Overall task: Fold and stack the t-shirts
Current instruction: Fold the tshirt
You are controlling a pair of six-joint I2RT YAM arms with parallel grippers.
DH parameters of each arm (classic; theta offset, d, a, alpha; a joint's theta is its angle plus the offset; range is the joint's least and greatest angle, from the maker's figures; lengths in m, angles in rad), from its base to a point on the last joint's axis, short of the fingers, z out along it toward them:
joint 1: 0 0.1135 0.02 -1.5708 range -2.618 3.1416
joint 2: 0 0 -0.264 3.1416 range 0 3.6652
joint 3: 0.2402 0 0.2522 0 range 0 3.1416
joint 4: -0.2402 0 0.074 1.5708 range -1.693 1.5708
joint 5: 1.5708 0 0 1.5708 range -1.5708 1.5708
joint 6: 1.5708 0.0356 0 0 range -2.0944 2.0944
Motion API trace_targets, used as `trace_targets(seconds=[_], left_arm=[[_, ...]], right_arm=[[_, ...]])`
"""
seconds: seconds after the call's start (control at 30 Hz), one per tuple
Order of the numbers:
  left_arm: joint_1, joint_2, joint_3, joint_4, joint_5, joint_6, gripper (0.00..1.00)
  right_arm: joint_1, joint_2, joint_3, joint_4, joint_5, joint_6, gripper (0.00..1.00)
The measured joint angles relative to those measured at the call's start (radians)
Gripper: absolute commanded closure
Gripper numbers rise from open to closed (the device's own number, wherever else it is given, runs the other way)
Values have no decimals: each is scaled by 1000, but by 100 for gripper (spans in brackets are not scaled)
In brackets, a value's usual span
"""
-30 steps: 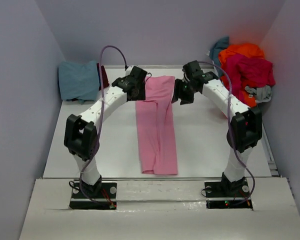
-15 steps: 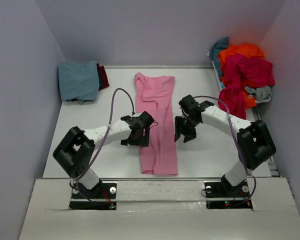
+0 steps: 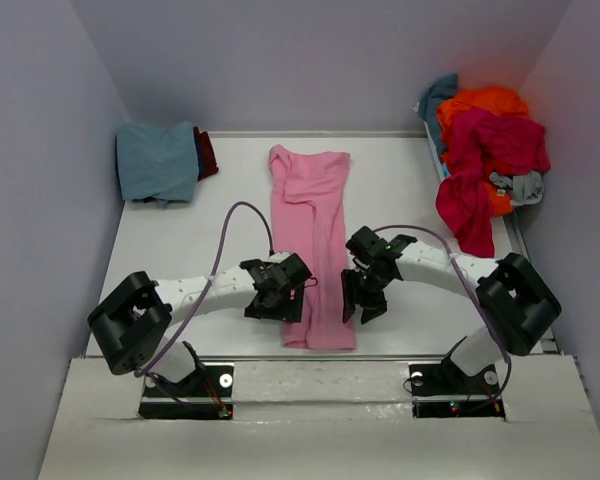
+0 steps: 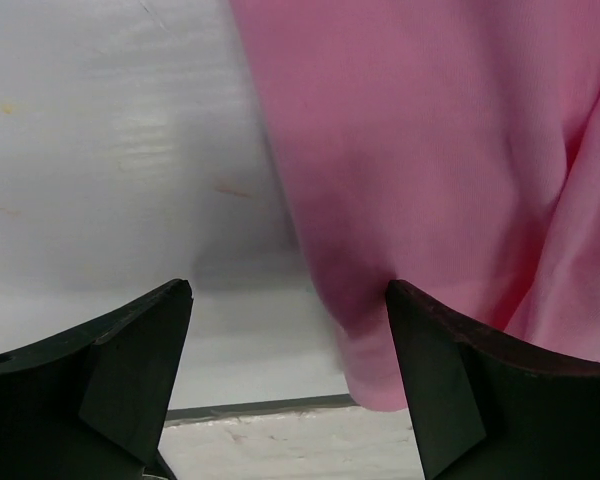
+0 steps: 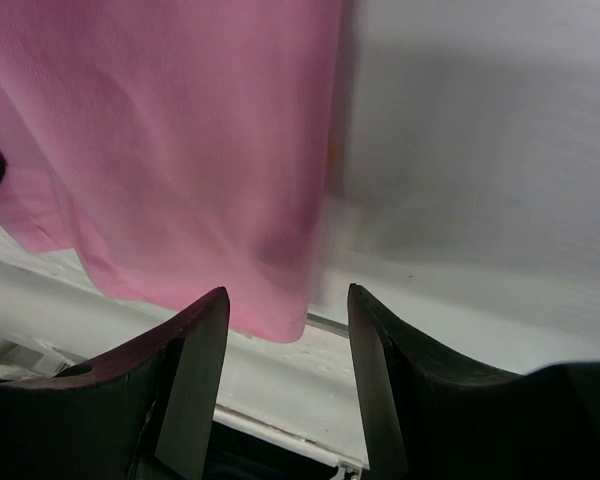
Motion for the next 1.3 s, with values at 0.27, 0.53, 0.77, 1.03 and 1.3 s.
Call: trace_targets(seconds=[0.27, 0.53, 0.77, 1.03, 1.3], left_arm=[[-74, -19, -55, 31, 45, -63, 9], [-87, -28, -63, 63, 72, -73, 9], [-116, -28, -63, 93, 94, -72, 9], [-141, -28, -68, 117, 112, -80, 10], [-156, -52, -93, 145, 127, -116, 10]], right_arm=[[85, -8, -43, 61, -20, 75, 43], [124, -46, -105, 77, -24, 139, 43], [124, -126, -165, 85, -25, 189, 43], [130, -124, -192, 126, -50, 204, 44], [141, -97, -197, 167, -76, 205, 47]])
